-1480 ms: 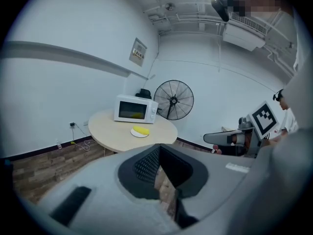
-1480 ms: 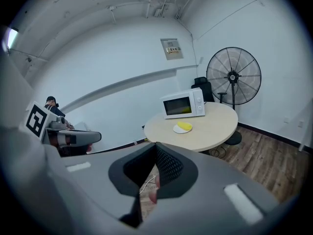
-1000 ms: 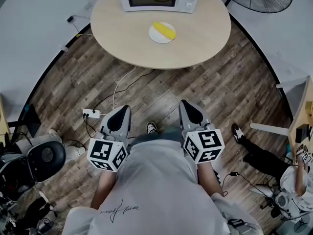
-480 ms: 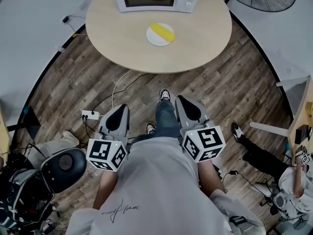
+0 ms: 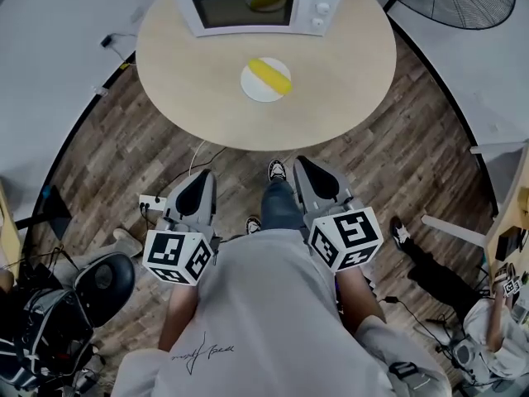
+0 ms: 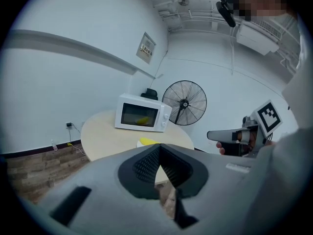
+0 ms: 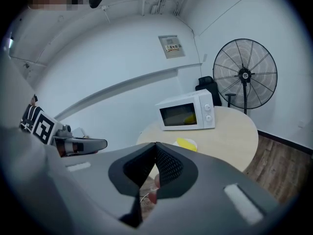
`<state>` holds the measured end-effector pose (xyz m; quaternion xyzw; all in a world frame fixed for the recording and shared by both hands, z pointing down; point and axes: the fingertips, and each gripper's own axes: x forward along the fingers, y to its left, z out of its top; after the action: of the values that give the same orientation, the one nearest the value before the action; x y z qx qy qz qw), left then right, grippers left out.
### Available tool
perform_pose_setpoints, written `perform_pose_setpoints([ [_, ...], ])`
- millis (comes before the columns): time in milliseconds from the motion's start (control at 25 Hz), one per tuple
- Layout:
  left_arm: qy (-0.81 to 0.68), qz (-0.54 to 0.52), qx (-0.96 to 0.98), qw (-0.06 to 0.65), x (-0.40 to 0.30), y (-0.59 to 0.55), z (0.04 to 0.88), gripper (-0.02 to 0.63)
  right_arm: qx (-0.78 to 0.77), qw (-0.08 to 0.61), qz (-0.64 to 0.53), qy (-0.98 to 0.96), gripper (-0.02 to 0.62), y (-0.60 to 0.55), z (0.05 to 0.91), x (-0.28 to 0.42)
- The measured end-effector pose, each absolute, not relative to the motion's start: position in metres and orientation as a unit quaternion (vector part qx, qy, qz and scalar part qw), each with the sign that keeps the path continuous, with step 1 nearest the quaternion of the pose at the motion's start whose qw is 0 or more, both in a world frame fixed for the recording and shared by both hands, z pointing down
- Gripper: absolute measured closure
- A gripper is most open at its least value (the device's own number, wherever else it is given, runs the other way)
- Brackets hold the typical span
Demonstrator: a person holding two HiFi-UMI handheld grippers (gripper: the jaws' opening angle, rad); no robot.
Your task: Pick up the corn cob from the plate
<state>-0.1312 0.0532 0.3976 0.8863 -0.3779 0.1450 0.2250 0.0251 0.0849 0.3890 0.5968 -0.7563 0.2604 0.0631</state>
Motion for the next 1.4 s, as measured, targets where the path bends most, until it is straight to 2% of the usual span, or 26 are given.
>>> perform_pose_setpoints([
  [920,-0.425,0.123,0.868,0.224,-0.049,-0.043,0.394,0.615,0.556,0.066,0.270,-0.783,0.581,-0.026,0.394,0.120],
  [1400,-0.455,0.117,0.856,0.216,-0.038,-0.060,0.391,0.615,0.523,0.084,0.259,-0.808,0.581,-0.057,0.398,0.127],
])
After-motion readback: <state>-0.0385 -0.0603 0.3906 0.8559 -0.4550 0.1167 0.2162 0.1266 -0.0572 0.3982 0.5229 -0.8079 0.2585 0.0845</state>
